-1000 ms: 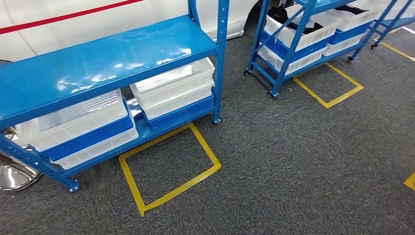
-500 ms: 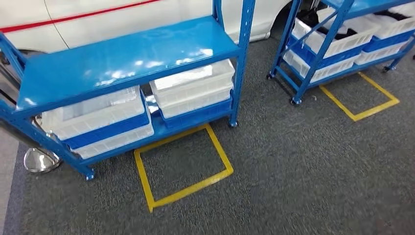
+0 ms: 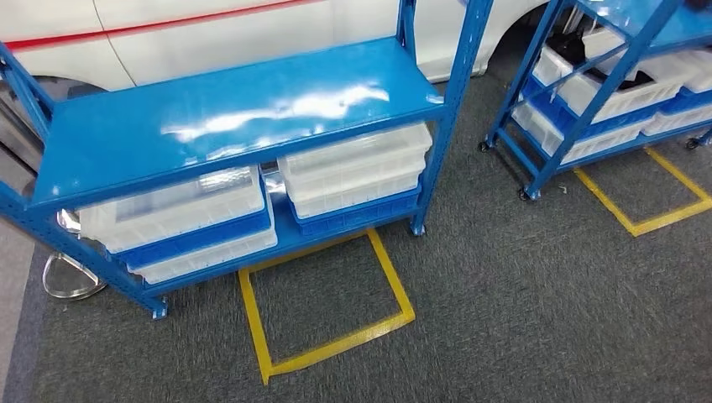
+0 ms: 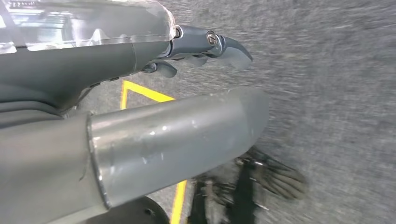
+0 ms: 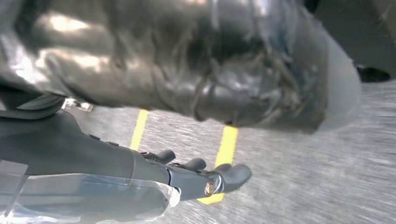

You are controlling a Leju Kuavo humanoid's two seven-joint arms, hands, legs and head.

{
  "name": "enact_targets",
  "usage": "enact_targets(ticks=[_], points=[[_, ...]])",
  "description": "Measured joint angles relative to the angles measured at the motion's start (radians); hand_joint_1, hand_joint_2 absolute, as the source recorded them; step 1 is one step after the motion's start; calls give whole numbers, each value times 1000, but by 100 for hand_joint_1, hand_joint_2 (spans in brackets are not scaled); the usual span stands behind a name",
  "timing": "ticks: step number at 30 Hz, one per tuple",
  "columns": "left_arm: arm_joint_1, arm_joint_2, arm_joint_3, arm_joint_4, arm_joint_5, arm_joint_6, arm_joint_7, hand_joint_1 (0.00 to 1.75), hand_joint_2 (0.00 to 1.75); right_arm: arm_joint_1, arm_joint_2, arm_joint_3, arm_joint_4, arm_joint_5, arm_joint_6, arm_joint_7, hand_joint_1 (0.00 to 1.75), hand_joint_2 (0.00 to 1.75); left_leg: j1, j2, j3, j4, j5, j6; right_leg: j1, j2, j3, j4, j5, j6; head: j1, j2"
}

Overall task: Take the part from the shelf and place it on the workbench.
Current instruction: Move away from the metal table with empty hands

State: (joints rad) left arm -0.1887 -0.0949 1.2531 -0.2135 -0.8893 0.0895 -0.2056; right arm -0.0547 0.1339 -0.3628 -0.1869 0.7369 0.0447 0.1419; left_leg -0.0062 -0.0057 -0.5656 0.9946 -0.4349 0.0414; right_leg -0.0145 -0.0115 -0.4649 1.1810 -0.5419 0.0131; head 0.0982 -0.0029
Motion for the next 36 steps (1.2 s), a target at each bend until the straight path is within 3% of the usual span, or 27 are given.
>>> enact_targets(ticks=[1, 2, 4, 5, 6, 7, 9, 10, 11, 13, 15, 17, 19, 20, 23, 24, 27, 29, 31, 33, 34, 35, 36], points=[[-2, 0, 0, 0, -1, 0, 0, 0, 0, 1, 0, 0, 0, 5, 2, -2, 0, 0, 3, -3, 25, -13, -7, 2, -1, 4, -51, 60, -9, 3, 0, 0], [-4, 0, -1, 0, -2, 0, 1, 0, 0, 1, 0, 0, 0, 10, 4, -2, 0, 0, 5, -9, 47, -21, -15, 4, -1, 6, -98, 99, -41, 6, 0, 0], [-8, -1, -2, 0, -2, 0, 2, 0, 0, 1, 0, 0, 0, 16, 6, -2, 0, 0, 8, -29, 85, -28, -39, 4, -3, 8, -167, 112, -135, 12, 0, 0], [-7, -1, -2, 0, -3, -1, 2, 0, 0, 2, 0, 0, 0, 18, 6, -1, 0, 0, 10, -41, 103, -29, -53, 1, -5, 9, -188, 91, -161, 14, 0, 0], [-6, -2, -3, 0, -3, -1, 2, 0, 0, 5, -1, 0, 0, 19, 6, -1, 0, 0, 12, -53, 121, -29, -68, -2, -7, 12, -202, 54, -150, 16, 0, 0], [-3, -3, -4, 0, -3, -1, 3, 0, 0, 9, -2, 0, 0, 20, 6, 0, 0, 0, 13, -64, 135, -28, -84, -7, -9, 23, -212, 4, -95, 17, 0, 0], [-1, -5, -6, 0, -3, -1, 3, 0, 0, 20, -4, 0, 4, 21, 6, 0, 0, 0, 15, -87, 150, -15, -116, -18, -11, 65, -226, -93, 77, 14, 0, 0], [-1, -6, -6, 0, -2, -1, 3, 0, 0, 21, -5, 0, 5, 21, 6, 0, 0, 0, 16, -97, 150, -9, -130, -24, -11, 79, -230, -116, 139, 9, 0, 0], [-2, -6, -7, 0, -2, -1, 3, 0, 0, 20, -6, 0, 7, 21, 6, 0, 0, 0, 17, -104, 152, -3, -138, -31, -9, 83, -232, -124, 166, 1, 0, 0], [-3, -6, -8, 0, 0, 1, 3, 0, 0, 15, -6, 0, 6, 22, 6, 0, 0, 0, 20, -103, 142, 20, -132, -42, -7, 62, -219, -124, 159, -16, 0, 0], [-5, -7, -8, 0, 1, 2, 3, 0, 0, 14, -7, 0, 6, 22, 6, 0, 0, 0, 20, -62, 95, 108, -122, -52, -8, 40, -200, -136, 149, -31, -1, 0], [-9, -9, -8, 0, 1, 2, 3, 0, 0, 13, -7, 0, 6, 22, 6, 0, 0, 0, 20, -18, 17, 225, -162, -61, -7, 20, -182, -142, 135, -39, -1, 0], [-9, -9, -8, 0, 2, 2, 3, 0, 0, 10, -7, 0, 6, 22, 6, 0, 0, 0, 21, -6, -41, 283, -212, -67, -6, 2, -166, -143, 119, -41, -1, 0], [-8, -9, -8, 0, 2, 2, 3, 0, 0, 9, -7, 0, 6, 21, 5, 0, 0, 0, 21, -4, -50, 272, -207, -68, -5, -5, -158, -142, 113, -41, -1, 0], [-4, -9, -8, 0, 3, 2, 1, 0, 0, 7, -7, 0, 7, 18, 1, 0, 0, 0, 18, 4, -5, 104, -88, -58, -4, -16, -136, -142, 99, -36, -1, 0], [-4, -9, -8, 0, 4, 2, 0, 0, 0, 6, -7, 0, 7, 17, 1, 0, 0, 0, 15, 9, 9, 56, -70, -52, -3, -19, -133, -142, 97, -33, -1, 0], [-3, -9, -8, -1, 5, 2, 0, 0, 0, 3, -6, -1, 7, 17, 0, 0, 0, 0, 7, 14, 14, 19, -60, -33, -1, -20, -131, -144, 95, -16, -1, 0], [-2, -9, -8, -1, 6, 2, 0, 0, 0, 3, -6, -1, 7, 17, -1, 0, 0, 0, 13, 12, 22, 8, -37, -20, -1, -16, -131, -133, 84, -4, -1, 0], [-3, -10, -9, -1, 6, 2, 0, 0, 0, 3, -7, -1, 6, 17, -1, 0, 0, 0, 18, 11, 29, -2, -26, -9, -1, -3, -161, -62, 34, 4, 0, 0], [-4, -11, -9, -1, 6, 2, 0, 0, 0, 4, -7, -1, 7, 17, -1, 0, 0, 0, 15, 11, 26, -2, -26, -4, -1, 6, -220, 63, -29, 6, 0, 0], [-4, -11, -9, -1, 7, 2, -1, 0, 0, 5, -7, -1, 7, 17, -1, 0, 0, 0, 14, 9, 26, -1, -27, -3, -1, 7, -243, 109, -43, 7, 0, 0], [-3, -11, -9, -1, 8, 1, -1, 0, 0, 5, -7, -1, 7, 17, -1, 0, 0, 0, 13, 7, 26, 0, -28, -3, -1, 7, -249, 121, -36, 8, 0, 0], [-3, -11, -9, -1, 10, 0, -2, 0, 0, 5, -8, -1, 7, 17, -1, 0, 0, 0, 13, 4, 26, 2, -30, -4, -1, 8, -236, 95, -11, 7, 0, 0]])
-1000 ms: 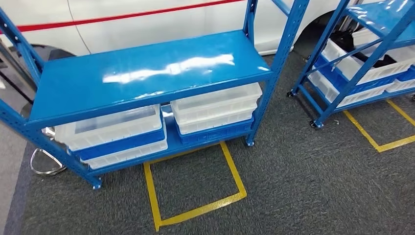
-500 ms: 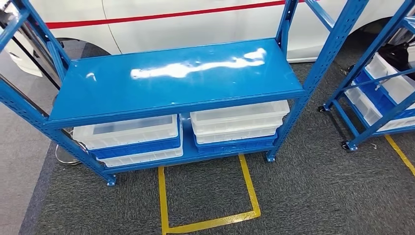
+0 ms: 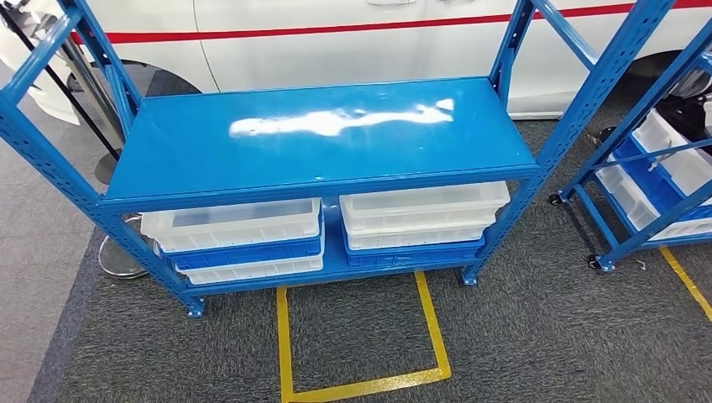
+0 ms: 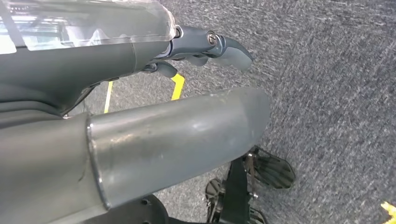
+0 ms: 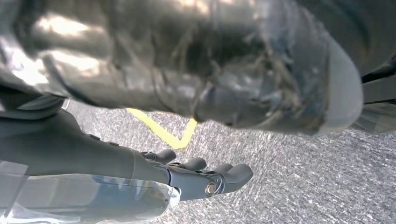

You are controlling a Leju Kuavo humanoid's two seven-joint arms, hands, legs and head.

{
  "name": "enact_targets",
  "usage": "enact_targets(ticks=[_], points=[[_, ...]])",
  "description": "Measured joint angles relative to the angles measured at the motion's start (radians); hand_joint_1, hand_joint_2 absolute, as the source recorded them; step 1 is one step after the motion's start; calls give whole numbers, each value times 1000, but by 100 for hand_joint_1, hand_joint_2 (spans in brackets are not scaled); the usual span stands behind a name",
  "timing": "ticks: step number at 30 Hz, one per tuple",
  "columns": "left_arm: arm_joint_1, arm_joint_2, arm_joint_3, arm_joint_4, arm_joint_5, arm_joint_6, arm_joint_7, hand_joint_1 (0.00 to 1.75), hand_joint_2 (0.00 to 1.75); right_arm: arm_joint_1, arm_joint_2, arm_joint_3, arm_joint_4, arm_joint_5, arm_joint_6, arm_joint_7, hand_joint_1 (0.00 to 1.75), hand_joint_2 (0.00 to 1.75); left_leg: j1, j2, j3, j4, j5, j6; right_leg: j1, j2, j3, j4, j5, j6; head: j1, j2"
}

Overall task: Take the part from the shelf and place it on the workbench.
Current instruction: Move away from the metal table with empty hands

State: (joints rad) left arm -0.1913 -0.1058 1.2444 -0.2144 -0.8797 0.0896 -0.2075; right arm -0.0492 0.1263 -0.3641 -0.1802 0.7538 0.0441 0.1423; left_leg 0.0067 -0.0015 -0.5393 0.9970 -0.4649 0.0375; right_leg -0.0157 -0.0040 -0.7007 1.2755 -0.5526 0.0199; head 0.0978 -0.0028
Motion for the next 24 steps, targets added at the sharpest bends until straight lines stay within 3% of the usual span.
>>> enact_targets(ticks=[2, 4, 6, 9, 12, 13, 14, 15, 17, 19, 22, 24], points=[[0, -1, 0, 0, 3, -2, -1, 0, 0, 0, -1, 0, 0, 0, 0, 0, 0, 0, 0, -6, 2, 6, -6, -5, 1, 3, 64, -128, 64, -7, 0, 0], [0, -2, 0, 0, 4, -2, -1, 0, 0, 0, -2, -2, 0, 2, 1, 0, 0, 0, -3, -9, 0, 15, -14, -14, 4, 6, 108, -220, 90, -15, 0, 0], [0, -2, 0, 0, 5, -3, -1, 0, 0, -1, -2, -5, 0, 4, 1, 0, 0, 0, -5, -10, -1, 16, -18, -25, 9, 7, 112, -234, 88, -22, 0, 0], [0, -3, 0, -1, 6, -5, 0, 0, 0, -2, -1, -11, 0, 1, 1, 1, 0, 0, -3, -6, -6, 41, -42, -42, 1, 9, 121, -247, 91, -38, 0, 0], [1, -3, -1, -1, 6, -6, 1, 0, 0, -1, -1, -19, 0, -1, 1, 6, 0, 0, 3, -5, -85, 211, -133, -57, -2, 15, 124, -252, 93, -47, -2, 0], [2, -2, -1, -1, 6, -6, 1, 0, 0, -1, -1, -20, 0, -1, 1, 10, 0, 0, 4, -4, -114, 267, -151, -60, -2, 20, 124, -252, 93, -47, -2, 0], [4, -2, -1, -2, 6, -7, 2, 0, 0, 0, -1, -22, 0, -1, 1, 14, 0, 0, 5, -5, -130, 295, -151, -62, -2, 26, 124, -252, 92, -47, -2, 0], [5, -2, -1, -2, 6, -8, 2, 0, 0, 0, -1, -24, 0, -1, 1, 17, 0, 0, 6, -5, -127, 283, -130, -62, -3, 34, 126, -251, 92, -46, -2, 0], [8, -1, -2, -2, 6, -11, 2, 0, 0, -1, -1, -26, 0, -1, 1, 19, 0, 0, 8, -17, -71, 157, -53, -58, -4, 51, 130, -251, 90, -43, -2, 0], [9, -1, -4, -2, 7, -13, 2, 0, 0, -3, -1, -28, 0, -1, 0, 19, 0, 0, 7, -42, -19, 37, -10, -50, -2, 63, 130, -248, 88, -34, -1, 0], [7, 0, -7, -2, 9, -15, 3, 0, 0, -2, -1, -30, 0, 2, -5, 19, 0, 0, 4, -49, -6, 6, -14, -32, -3, 76, 128, -252, 85, -13, -1, 0], [8, -1, -9, -2, 9, -16, 4, 0, 0, -1, -1, -31, 0, 5, -6, 20, 0, 0, 6, -41, 5, -4, -12, -15, -4, 57, 121, -231, 72, -1, -1, 0]])
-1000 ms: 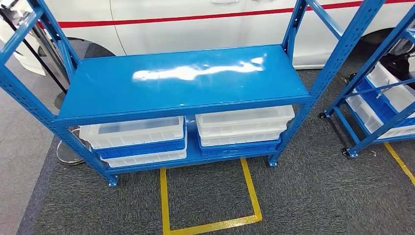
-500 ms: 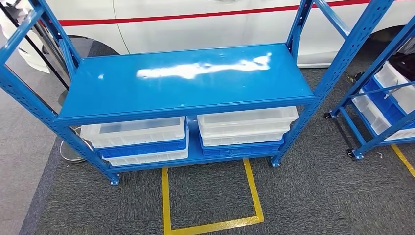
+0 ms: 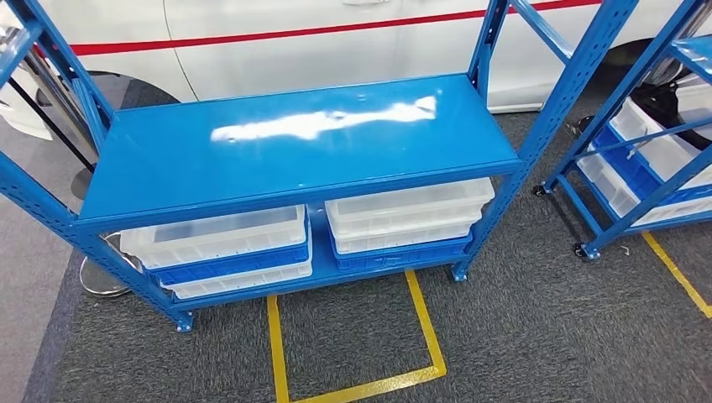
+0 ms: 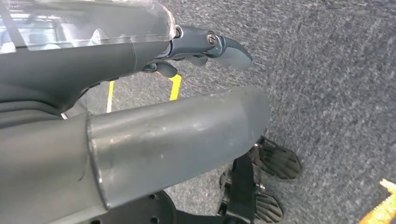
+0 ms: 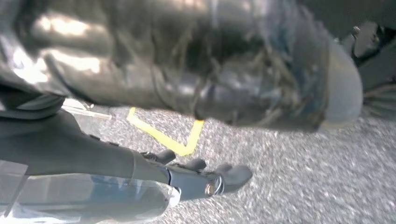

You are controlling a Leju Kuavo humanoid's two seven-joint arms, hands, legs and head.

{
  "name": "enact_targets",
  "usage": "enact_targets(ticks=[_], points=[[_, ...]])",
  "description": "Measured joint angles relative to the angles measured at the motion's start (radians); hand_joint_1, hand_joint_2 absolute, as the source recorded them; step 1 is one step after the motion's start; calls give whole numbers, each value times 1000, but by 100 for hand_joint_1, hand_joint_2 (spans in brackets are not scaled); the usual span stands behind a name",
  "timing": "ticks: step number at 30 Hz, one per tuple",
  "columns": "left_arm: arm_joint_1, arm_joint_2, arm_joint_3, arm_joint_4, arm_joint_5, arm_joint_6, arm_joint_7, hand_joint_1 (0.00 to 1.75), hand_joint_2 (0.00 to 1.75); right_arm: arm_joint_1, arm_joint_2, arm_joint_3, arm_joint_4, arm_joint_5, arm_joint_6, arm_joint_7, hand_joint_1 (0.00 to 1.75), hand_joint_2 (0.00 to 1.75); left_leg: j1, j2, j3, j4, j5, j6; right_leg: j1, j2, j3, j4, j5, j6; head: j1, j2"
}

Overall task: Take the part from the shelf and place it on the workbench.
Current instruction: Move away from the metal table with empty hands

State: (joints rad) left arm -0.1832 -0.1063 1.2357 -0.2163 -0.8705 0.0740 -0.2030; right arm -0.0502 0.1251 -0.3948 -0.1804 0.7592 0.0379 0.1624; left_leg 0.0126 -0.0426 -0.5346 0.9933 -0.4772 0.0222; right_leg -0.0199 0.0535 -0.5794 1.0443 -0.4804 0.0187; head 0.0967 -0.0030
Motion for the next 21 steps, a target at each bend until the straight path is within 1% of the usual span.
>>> enact_targets(ticks=[1, 2, 3, 4, 5, 6, 7, 8, 9, 10, 11, 12, 14, 15, 16, 18, 19, 21], points=[[1, 0, -1, 0, 0, 0, 1, 0, 0, 0, 0, 0, 0, 2, 0, 0, 0, 0, 2, 5, 6, -5, 1, 8, 1, -15, -18, 37, -20, 4, 0, 0], [2, 0, -2, 0, 0, 0, 3, 0, 0, -1, 0, 0, 0, 2, 1, 1, 0, 44, 0, 10, 10, -6, -1, 14, 0, -30, -48, 94, -47, 6, 0, 0], [3, 0, -2, 0, 0, 0, 4, 0, 0, -2, 0, 0, 0, 3, 1, 2, 0, 87, -2, 14, 13, -6, -5, 18, 0, -39, -87, 164, -77, 8, 0, 0], [4, 0, -2, 0, 0, 0, 5, 0, 0, -2, 0, 0, 0, 4, 2, 4, 0, 131, -4, 18, 18, -6, -10, 20, -1, -43, -125, 228, -97, 10, 0, 0], [5, 0, -2, 0, 0, 0, 6, 0, 0, -2, 0, 0, 0, 6, 3, 7, 0, 175, -5, 21, 24, -5, -16, 20, -1, -45, -151, 265, -99, 12, 0, 0], [5, 0, -3, 0, 0, 0, 8, 0, 0, -1, 0, 0, 0, 9, 4, 9, 0, 175, -7, 22, 33, -5, -22, 19, -1, -47, -157, 265, -80, 11, 0, 0], [4, 0, -3, 0, 0, 0, 9, 0, 0, 0, 0, 0, 0, 12, 4, 11, 0, 175, -7, 23, 44, -5, -30, 17, -1, -48, -142, 223, -43, 9, 0, 0], [4, 0, -4, 0, 0, 0, 11, 0, 0, 2, 0, 0, 0, 15, 5, 11, 0, 175, -8, 24, 55, -5, -39, 14, 0, -48, -111, 151, 4, 4, 0, 0], [3, 0, -4, 0, 1, 0, 12, 0, 0, 2, 0, 0, 0, 16, 5, 11, 0, 175, -10, 25, 65, -5, -49, 10, 4, -49, -79, 83, 33, -1, 0, 0], [2, 0, -5, 0, 1, 0, 13, 0, 0, 2, 0, 0, 0, 18, 6, 11, 0, 175, -11, 26, 72, -5, -58, 5, 8, -50, -54, 32, 49, -7, 0, 0], [0, 0, -5, 0, 1, 0, 14, 0, 0, 0, 0, 0, 0, 18, 6, 11, 0, 175, -11, 27, 77, -5, -66, -1, 11, -50, -39, 4, 50, -13, 0, 0], [-2, 0, -5, 0, 2, 0, 15, 0, 0, -1, -1, 0, 0, 19, 7, 11, 0, 175, -12, 28, 81, -8, -72, -7, 15, -50, -35, 1, 38, -18, 0, 0], [-9, 0, -6, 0, 2, 1, 17, 0, 0, -3, 0, 0, 0, 20, 7, 11, 0, 175, -11, 30, 95, -13, -82, -19, 12, -48, -23, -8, 28, -29, 0, 0], [-12, 0, -6, -1, 2, 1, 18, 0, 0, -2, 0, 0, -1, 21, 7, 11, 0, 175, -10, 32, 95, 1, -90, -24, 9, -49, -10, -15, 22, -36, -1, 0], [-15, 0, -6, -1, 3, 1, 18, 0, 0, -1, 0, 0, -1, 23, 7, 11, 0, 175, -9, 34, 81, 36, -104, -29, 6, -50, 5, -24, 16, -42, -1, 0], [-16, 0, -6, -1, 3, 2, 18, 0, 0, 1, 0, 0, -2, 24, 7, 11, 0, 175, -7, 37, 44, 109, -128, -34, 5, -52, 24, -32, 6, -50, -2, 0], [-16, 0, -6, -2, 3, 2, 18, 0, 0, 1, 0, 0, -2, 24, 7, 11, 0, 175, -6, 37, 31, 131, -135, -35, 5, -52, 27, -33, 4, -50, -2, 0], [-16, 0, -6, -1, 3, 2, 18, 0, 0, 1, 0, 0, -2, 24, 7, 11, 0, 175, -6, 37, 24, 140, -138, -36, 5, -52, 28, -33, 3, -50, -2, 0]])
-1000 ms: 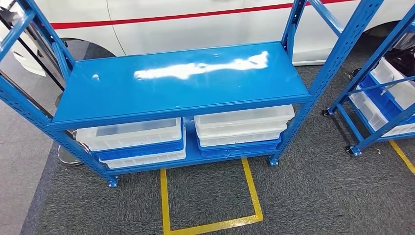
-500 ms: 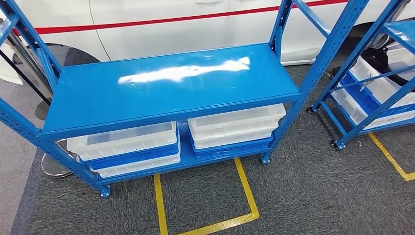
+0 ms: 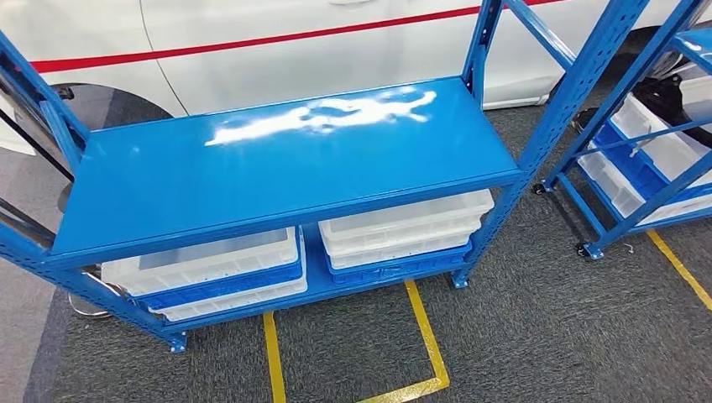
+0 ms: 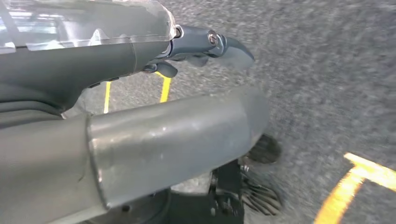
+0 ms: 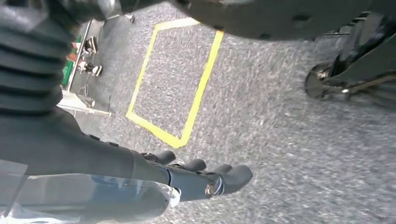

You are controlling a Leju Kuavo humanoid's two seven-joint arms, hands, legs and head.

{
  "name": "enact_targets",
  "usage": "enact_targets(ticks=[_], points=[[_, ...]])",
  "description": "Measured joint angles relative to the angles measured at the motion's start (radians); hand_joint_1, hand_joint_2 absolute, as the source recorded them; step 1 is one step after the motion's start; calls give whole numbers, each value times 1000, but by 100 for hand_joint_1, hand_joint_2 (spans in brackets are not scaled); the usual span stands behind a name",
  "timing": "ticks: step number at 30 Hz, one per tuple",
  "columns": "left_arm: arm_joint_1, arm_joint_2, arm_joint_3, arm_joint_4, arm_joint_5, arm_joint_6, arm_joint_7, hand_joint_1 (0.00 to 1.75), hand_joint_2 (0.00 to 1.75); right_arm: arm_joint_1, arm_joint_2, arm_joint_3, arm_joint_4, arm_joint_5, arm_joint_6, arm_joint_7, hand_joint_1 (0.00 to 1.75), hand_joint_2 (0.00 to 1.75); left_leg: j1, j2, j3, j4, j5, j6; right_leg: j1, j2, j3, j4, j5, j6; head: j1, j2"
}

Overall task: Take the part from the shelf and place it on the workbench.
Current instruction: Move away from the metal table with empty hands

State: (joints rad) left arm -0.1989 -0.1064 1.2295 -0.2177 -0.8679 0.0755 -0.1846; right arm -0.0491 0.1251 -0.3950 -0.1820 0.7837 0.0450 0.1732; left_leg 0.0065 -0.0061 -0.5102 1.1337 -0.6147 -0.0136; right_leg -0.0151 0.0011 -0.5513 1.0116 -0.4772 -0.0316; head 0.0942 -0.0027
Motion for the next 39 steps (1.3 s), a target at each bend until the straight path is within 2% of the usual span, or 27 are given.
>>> enact_targets(ticks=[2, 3, 4, 6, 7, 8, 10, 12, 13, 15, 16, 17, 18, 20, 21, 22, 25, 27, 28, 30, 31, 32, 33, 34, 36, 37, 39], points=[[1, 0, 0, 0, 0, 0, 0, 0, 0, 0, 0, 0, 0, 1, 0, 0, 0, 175, 1, 0, -52, 73, -17, -3, 0, 1, 9, 0, -10, 0, 0, 0], [4, 0, 0, 0, 0, 1, 1, 0, 0, 1, 0, 0, 0, 2, 0, 0, 0, 175, 3, 0, -92, 79, 26, -5, -1, 3, 34, 0, -30, 2, 0, 0], [7, 1, 0, 0, 0, 1, 2, 0, 0, 2, 0, 0, 0, 4, 0, 0, 0, 175, 5, 1, -126, 61, 86, -6, -2, 6, 63, -1, -54, 6, 0, 0], [16, 1, 0, 0, 0, 2, 3, 0, 0, 4, 0, 0, 1, 6, -1, 0, 0, 87, 3, 2, -143, -32, 213, 2, -2, 11, 116, -3, -99, 21, 0, 0], [16, 1, 0, 0, 1, 3, 3, 0, 0, 3, 0, 0, 2, 8, 0, 0, 0, 44, 0, 3, -133, -54, 220, 10, -2, 13, 124, -4, -107, 27, 0, 0], [16, 2, 0, 0, 1, 4, 3, 0, 0, 2, 0, 0, 2, 9, 0, 0, 0, 0, -4, 3, -126, -56, 210, 19, -1, 15, 128, -6, -111, 34, 0, 0], [9, 3, 0, 0, 0, 4, 3, 0, 0, -5, 0, 0, 2, 11, 1, 0, 0, 0, -3, 3, -108, -77, 190, 35, -1, 15, 140, -13, -118, 43, -1, 0], [3, 4, -2, 0, -4, 2, 5, 0, 0, -9, 0, 0, 1, 13, 3, 0, 0, 0, 2, 2, -85, -104, 178, 46, -1, 11, 133, 17, -141, 50, 0, 0], [1, 4, -3, 0, -7, 1, 8, 0, 0, -11, 0, 0, 1, 14, 3, -1, 0, 0, 4, 2, -73, -117, 172, 51, -1, 9, 107, 66, -162, 53, 0, 0], [0, 5, -5, 0, -7, -1, 12, 0, 0, -10, 0, 0, 1, 19, 4, -1, 0, 0, 3, 3, -61, -123, 161, 57, -1, 7, 14, 207, -200, 56, 0, 0], [0, 5, -6, 0, -6, -2, 13, 0, 0, -9, 0, -1, 1, 21, 5, -1, 0, 0, 3, 3, -54, -123, 155, 58, -1, 6, -31, 262, -201, 58, 0, 0], [2, 5, -6, 0, -7, -2, 14, 0, 0, -8, 0, -1, 1, 24, 5, -2, 0, 0, 2, 3, -45, -122, 148, 58, -1, 6, -61, 284, -183, 58, 0, 0], [3, 5, -7, 0, -8, -3, 13, 0, 0, -7, 0, -1, 1, 25, 5, -2, 0, 0, 2, 2, -35, -120, 142, 57, 0, 5, -72, 268, -143, 57, 0, 0], [5, 3, -12, 0, -13, -7, 12, 0, 0, -5, 0, -1, 1, 27, 6, -1, 0, 0, 2, -1, -18, -116, 128, 53, 1, 4, -55, 163, -41, 49, 0, 0], [6, 2, -16, 0, -16, -10, 11, 0, 0, -4, 0, -2, 1, 28, 6, -1, 0, 0, 0, -3, -15, -112, 122, 49, 3, 5, -44, 113, -7, 44, 0, 0], [6, 2, -19, 0, -19, -12, 11, 0, 0, -3, 0, -2, 2, 28, 6, -1, 0, 0, -1, -3, -15, -109, 118, 44, 5, 5, -35, 77, 7, 39, 0, 0], [5, 2, -25, 0, -23, -20, 14, 0, 0, -5, 0, -2, 2, 29, 6, -1, 0, 0, -5, 0, -28, -105, 117, 28, 7, 6, -30, 42, -4, 27, 0, 0], [4, 2, -27, 0, -24, -26, 16, 0, 0, -2, 1, -2, 2, 31, 6, -1, 0, 0, -3, 1, -38, -80, 95, 18, 2, 3, -29, 32, 0, 18, 0, 0], [3, 3, -28, 0, -25, -27, 17, 0, 0, -1, 1, -2, 2, 32, 6, -1, 0, 0, -1, 1, -53, -40, 67, 13, 0, 1, -29, 28, 3, 13, 0, 0], [2, 5, -29, 0, -26, -29, 19, 0, 0, -2, 1, -2, 2, 38, 7, -1, 0, 0, 3, 2, -103, 82, 0, 4, 1, -1, -34, 28, 8, 7, 0, 0], [2, 7, -30, 0, -25, -28, 19, 0, 0, -2, 2, -2, 2, 41, 8, -1, 0, 0, 4, 2, -125, 136, -21, 1, 1, -2, -38, 29, 10, 6, 0, 0], [2, 8, -30, 0, -25, -27, 20, 0, 0, -2, 2, -2, 2, 44, 9, -1, 0, 0, 5, 2, -133, 161, -25, -1, 1, -2, -41, 30, 12, 6, 0, 0], [2, 9, -30, 0, -23, -26, 21, 0, 0, -2, 2, -2, 2, 46, 9, -1, 0, 0, 6, 2, -123, 148, -9, -1, 0, -3, -44, 32, 13, 7, 0, 0], [2, 10, -30, 0, -23, -26, 21, 0, 0, -3, 3, -2, 2, 47, 9, -1, 0, 0, 6, 2, -94, 98, 21, -1, 0, -3, -46, 35, 15, 9, 0, 0], [-1, 11, -31, 0, -22, -26, 20, 0, 0, -3, 4, -2, 2, 47, 9, -1, 0, 0, 5, 2, -20, -42, 74, 4, 1, -3, -49, 40, 19, 15, 0, 0], [-2, 11, -31, 0, -21, -25, 19, 0, 0, -4, 5, -2, 2, 47, 9, -1, 0, 0, 3, 1, 2, -88, 87, 8, 1, -3, -51, 41, 22, 21, 0, 0], [-4, 12, -31, 0, -21, -25, 16, 0, 0, -5, 5, -2, 2, 47, 9, -1, 0, 0, -3, 0, 8, -114, 92, 18, 3, -2, -54, 38, 31, 34, 0, 0]])
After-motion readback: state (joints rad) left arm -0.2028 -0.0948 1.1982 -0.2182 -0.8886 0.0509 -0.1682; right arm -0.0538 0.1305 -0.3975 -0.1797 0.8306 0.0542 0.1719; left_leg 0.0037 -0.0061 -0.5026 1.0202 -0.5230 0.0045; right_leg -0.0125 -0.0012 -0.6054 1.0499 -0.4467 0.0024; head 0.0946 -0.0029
